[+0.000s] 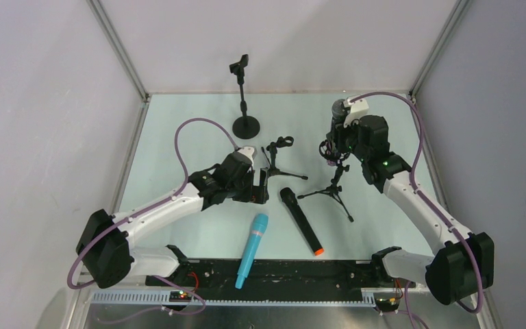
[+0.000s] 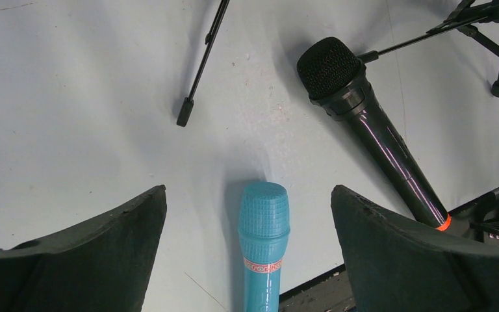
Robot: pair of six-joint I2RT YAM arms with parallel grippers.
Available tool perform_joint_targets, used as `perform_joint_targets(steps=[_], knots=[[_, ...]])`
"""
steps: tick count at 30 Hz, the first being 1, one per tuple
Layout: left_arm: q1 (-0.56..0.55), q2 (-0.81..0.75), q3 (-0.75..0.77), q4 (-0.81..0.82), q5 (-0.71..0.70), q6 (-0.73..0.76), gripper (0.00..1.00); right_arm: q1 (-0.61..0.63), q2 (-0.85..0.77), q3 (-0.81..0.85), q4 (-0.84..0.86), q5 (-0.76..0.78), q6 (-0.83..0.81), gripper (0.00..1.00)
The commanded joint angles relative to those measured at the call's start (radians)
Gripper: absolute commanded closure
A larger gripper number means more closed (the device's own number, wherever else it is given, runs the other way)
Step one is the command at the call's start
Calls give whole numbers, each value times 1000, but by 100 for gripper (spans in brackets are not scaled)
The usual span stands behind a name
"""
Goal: Attach the microphones to the stand
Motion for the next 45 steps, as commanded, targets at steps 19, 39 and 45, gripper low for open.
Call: perform_joint_targets(steps=[19,39,45], knots=[[-7,-89,34,23,-91,-20,0,15,-75,-119,80,18,12,100],[-6,-194,42,47,-189,-30,0,38,-169,-175,188,57,67,39],[-6,-190,42,50,-187,-35,0,38,-185,-175,197,59,74,17]])
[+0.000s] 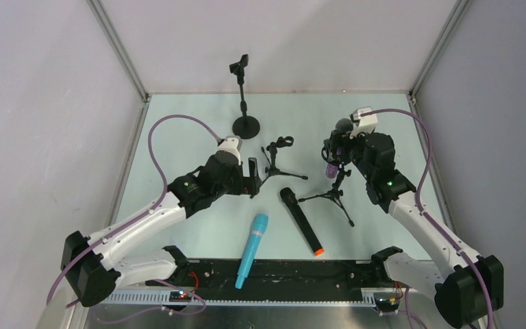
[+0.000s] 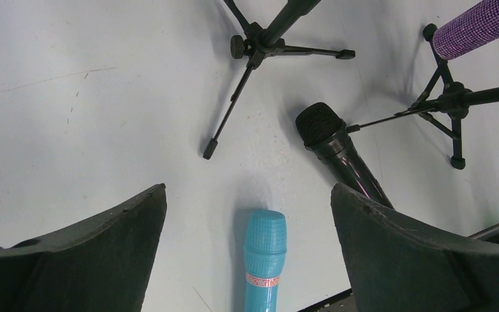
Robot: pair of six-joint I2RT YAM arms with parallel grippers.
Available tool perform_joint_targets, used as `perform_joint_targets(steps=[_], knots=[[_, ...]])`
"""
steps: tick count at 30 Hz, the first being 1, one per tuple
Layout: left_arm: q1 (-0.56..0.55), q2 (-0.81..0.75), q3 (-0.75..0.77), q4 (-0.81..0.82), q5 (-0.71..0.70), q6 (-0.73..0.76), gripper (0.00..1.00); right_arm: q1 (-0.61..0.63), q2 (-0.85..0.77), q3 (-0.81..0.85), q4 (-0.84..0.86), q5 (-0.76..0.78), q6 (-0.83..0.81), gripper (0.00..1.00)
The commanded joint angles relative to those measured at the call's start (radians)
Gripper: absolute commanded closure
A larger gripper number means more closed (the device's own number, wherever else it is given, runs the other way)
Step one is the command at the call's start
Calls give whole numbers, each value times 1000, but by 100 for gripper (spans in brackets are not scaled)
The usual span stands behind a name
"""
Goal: Attach the microphones to the stand
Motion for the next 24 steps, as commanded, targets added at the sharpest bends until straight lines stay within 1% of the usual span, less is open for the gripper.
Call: perform_joint_targets(steps=[1,7,8,16,20,23,24], knots=[[-5,-15,42,38,-28,-15,0,5,-25,2,59,1,8,16],[-5,-14,43,42,-30,-14,0,6,-54,2,60,15,16,2],[-6,-14,43,44,-31,-14,0,6,-58,2,61,19,18,1],[-6,-38,30,48,-86,-21,0,6,-147,2,57,36,14,1],[-6,-70,18,51,-125,-29,0,6,-204,3,20,73,35,1],[-6,-102,-1,53,-191,-47,0,6,-253,6,-12,101,60,0],[-7,-122,-11,54,-202,-49,0,6,-274,10,-53,124,71,0]])
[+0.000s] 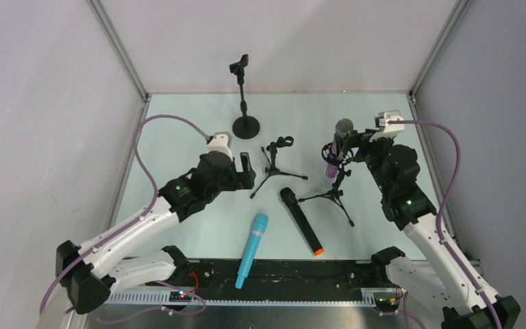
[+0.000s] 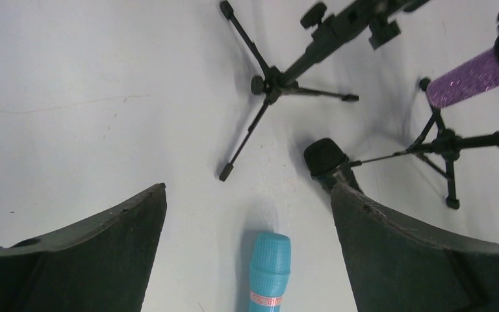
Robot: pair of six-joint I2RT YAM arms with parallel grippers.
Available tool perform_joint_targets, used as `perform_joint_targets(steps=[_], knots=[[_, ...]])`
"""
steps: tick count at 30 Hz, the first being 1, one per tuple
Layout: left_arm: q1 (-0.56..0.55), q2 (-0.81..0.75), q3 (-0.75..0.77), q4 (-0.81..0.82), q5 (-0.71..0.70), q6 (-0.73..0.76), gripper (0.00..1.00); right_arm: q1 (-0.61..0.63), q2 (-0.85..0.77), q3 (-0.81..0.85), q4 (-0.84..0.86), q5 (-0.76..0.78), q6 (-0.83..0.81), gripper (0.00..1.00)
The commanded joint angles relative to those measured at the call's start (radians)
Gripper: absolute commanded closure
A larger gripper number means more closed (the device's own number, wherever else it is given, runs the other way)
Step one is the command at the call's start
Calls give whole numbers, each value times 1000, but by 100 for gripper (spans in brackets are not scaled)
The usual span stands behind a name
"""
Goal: Attach the microphones to the stand
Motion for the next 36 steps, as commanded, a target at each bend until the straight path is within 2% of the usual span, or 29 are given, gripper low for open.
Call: perform_joint_targets(steps=[1,9,19,27,36], knots=[[-6,-80,-17,46,-129,-41,0,5,-78,13,-70,87,47,1],[-7,-152,-72,74,-200,-59,0,8,-119,51,-343,101,136,1],[-6,-101,-47,81,-177,-47,0,71,-128,51,-656,83,226,0],[-6,-41,-21,85,-145,-38,0,178,-89,54,-684,136,282,3],[-6,-25,-16,87,-113,-34,0,174,-2,57,-614,168,264,11]])
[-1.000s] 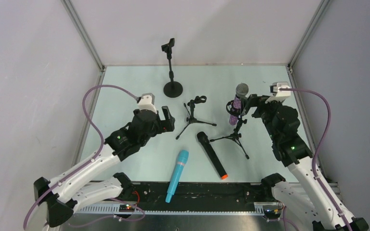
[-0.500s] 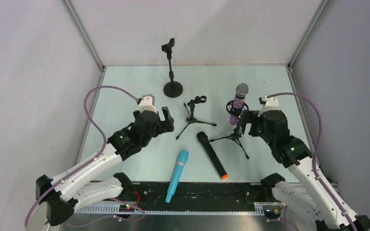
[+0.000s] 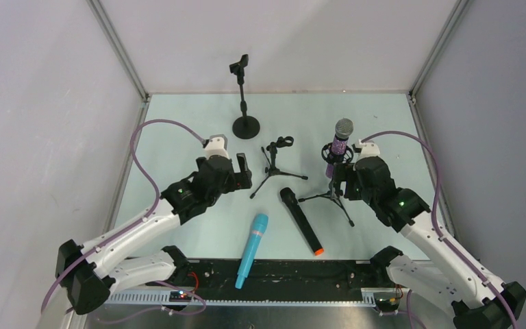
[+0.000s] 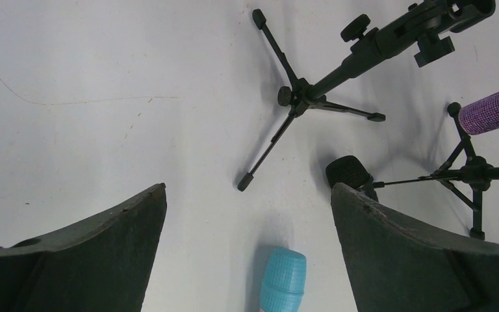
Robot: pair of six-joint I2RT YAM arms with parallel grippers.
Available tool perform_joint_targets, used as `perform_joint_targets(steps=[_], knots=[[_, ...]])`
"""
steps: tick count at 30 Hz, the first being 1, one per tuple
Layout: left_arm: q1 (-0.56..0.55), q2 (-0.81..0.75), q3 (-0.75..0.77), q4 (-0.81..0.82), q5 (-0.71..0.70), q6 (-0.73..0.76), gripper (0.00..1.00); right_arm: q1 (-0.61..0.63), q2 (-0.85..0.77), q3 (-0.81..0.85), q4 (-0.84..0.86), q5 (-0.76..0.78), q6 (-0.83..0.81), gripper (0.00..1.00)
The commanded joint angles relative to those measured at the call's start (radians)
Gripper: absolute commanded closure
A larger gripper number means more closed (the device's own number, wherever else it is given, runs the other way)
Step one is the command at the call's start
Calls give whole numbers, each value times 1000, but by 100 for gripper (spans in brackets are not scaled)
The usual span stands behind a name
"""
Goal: Attach the microphones to the stand
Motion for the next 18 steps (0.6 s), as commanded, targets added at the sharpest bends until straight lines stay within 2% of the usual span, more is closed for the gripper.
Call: perform_joint_targets(steps=[1,11,18], knots=[[-6,0,46,40,7,7,0,-17,6,42,75,36,-13,12],[-5,4,39,44,28,17,0,-86,91,42,173,-77,-50,25],[-5,19,29,49,34,17,0,-104,132,46,250,-149,-57,43]])
